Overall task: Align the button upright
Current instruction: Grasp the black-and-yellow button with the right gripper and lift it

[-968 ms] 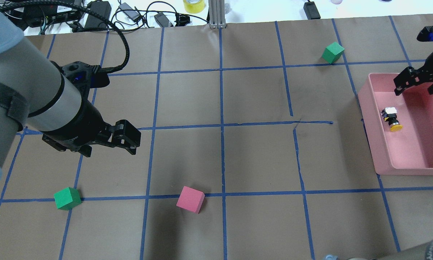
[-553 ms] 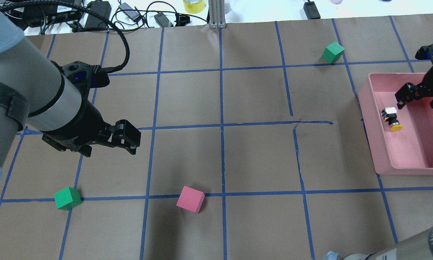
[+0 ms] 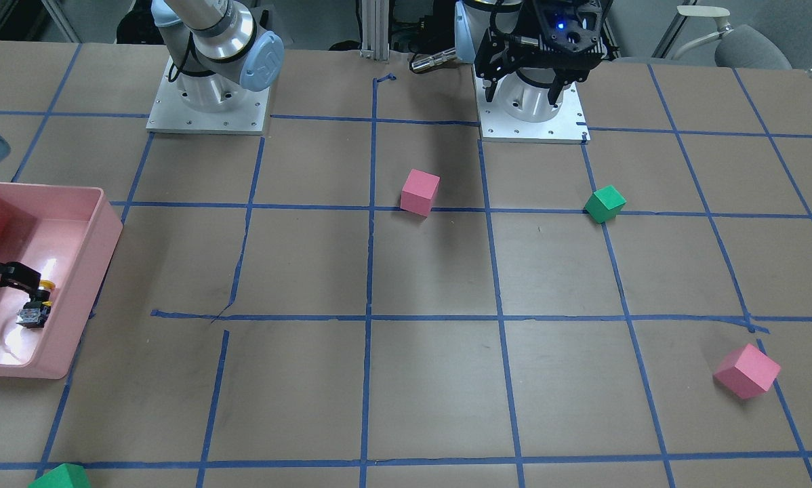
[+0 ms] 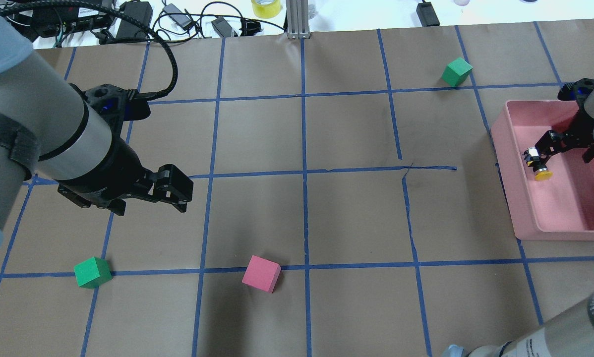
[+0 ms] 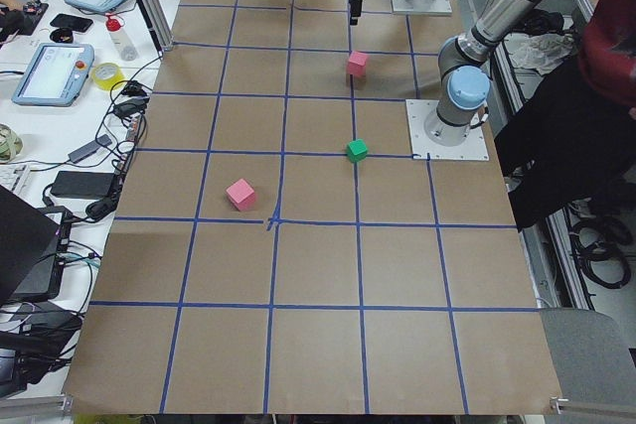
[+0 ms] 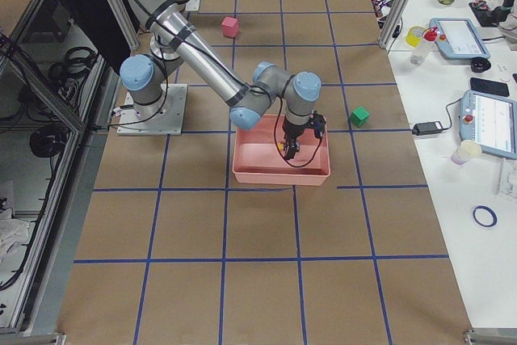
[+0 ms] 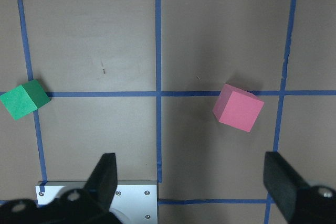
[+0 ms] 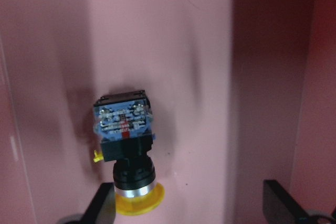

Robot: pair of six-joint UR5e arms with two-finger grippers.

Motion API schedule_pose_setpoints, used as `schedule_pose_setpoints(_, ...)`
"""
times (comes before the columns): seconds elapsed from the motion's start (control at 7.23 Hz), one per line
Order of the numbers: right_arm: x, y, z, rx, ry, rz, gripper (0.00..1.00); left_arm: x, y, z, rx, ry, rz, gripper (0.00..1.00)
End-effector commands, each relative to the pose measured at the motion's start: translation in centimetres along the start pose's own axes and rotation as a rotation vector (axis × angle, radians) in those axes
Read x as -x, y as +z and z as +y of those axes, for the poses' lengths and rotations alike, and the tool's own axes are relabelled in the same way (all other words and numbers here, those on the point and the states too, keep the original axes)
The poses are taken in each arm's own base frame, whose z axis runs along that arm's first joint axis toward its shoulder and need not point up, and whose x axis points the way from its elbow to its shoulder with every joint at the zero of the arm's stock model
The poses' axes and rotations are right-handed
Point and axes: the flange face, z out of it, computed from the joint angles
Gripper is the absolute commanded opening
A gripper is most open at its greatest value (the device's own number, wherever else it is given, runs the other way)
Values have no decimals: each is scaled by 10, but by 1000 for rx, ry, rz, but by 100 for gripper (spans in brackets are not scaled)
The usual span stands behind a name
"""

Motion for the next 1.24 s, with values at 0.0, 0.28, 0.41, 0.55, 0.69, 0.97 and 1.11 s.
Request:
schedule_pose_setpoints(0.0,-1,9,0,18,4,4,93,0,0,0,0,0,1,100)
schedule_pose_setpoints(0.28,7,28,9,54,27,-18,91,0,1,0,3,0,-1,100)
schedule_pose_setpoints(0.41,7,30,10,59,26,-20,85,-1,0,0,2,1,1,100)
schedule_pose_setpoints(0.55,8,30,11,58,26,-29,18,0,0,0,1,1,-1,100)
schedule_pose_setpoints(0.69,8,27,8,43,31,-35,0,0,0,0,1,1,-1,100)
schedule_pose_setpoints(0.97,5,17,6,26,34,-24,0,0,0,0,1,1,-1,100)
schedule_pose_setpoints(1.11,3,9,6,14,35,-18,0,0,1,1,3,1,-1,100)
